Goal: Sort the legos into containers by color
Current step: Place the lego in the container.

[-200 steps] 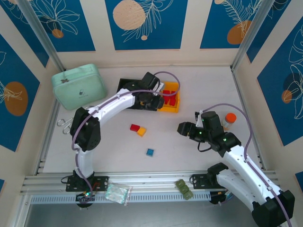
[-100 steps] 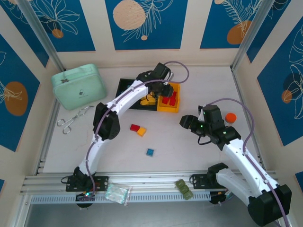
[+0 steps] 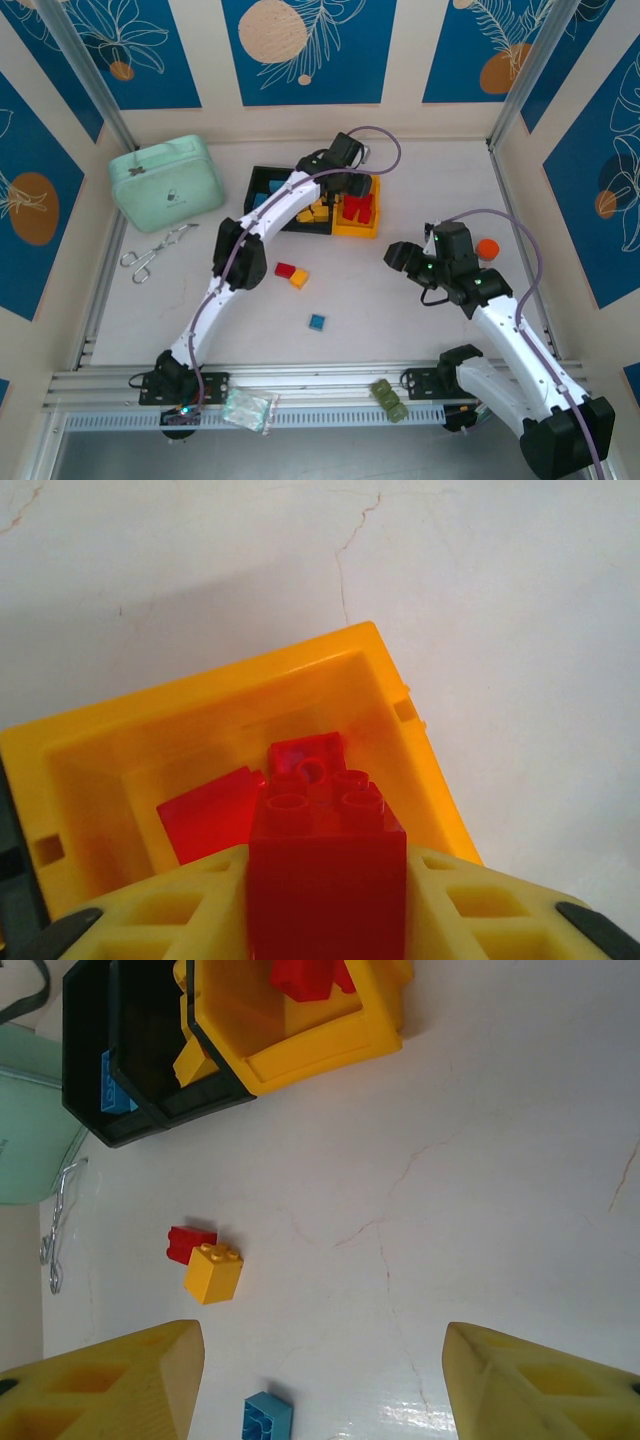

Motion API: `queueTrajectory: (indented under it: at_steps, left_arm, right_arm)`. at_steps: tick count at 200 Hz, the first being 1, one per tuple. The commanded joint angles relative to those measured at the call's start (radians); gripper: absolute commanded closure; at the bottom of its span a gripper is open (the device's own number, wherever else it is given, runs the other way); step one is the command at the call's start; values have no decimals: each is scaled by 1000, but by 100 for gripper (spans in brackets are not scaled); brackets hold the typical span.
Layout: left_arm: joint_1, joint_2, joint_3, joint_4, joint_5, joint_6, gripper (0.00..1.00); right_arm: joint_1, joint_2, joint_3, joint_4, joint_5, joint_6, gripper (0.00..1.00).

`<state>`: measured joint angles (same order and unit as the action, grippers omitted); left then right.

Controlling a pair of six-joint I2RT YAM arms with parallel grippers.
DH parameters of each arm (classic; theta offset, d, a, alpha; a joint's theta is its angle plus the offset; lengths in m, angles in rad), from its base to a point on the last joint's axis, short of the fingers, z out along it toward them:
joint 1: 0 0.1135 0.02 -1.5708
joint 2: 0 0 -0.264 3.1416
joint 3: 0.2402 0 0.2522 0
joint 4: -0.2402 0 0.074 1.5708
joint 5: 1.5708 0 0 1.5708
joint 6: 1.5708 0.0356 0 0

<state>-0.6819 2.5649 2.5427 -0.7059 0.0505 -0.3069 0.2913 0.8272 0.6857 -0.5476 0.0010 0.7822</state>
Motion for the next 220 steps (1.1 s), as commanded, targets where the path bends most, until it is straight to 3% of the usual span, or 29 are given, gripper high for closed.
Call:
queueTrajectory:
  at_steps: [1, 61, 88, 130, 155, 220]
  left_arm:
    - [15, 32, 41, 62, 12, -6, 62]
    - [19, 60, 44, 93, 50, -33, 60]
    - [18, 51, 44, 85, 57, -33, 45]
    - [18, -30, 20, 34, 84, -41, 42]
    - [17, -163, -133, 43, 114, -56, 41]
    - [15, -610, -771, 148, 133, -47, 39]
  right_arm:
    - [-9, -28, -19, -35, 7, 17, 36]
    - [-15, -54, -29, -58, 7, 27, 36]
    - [-17, -53, -35, -54, -1, 30, 36]
    - [-16, -53, -42, -37, -13, 33, 36]
    - [-14, -49, -41, -36, -18, 17, 36]
    - [52, -27, -46, 11, -108, -61, 36]
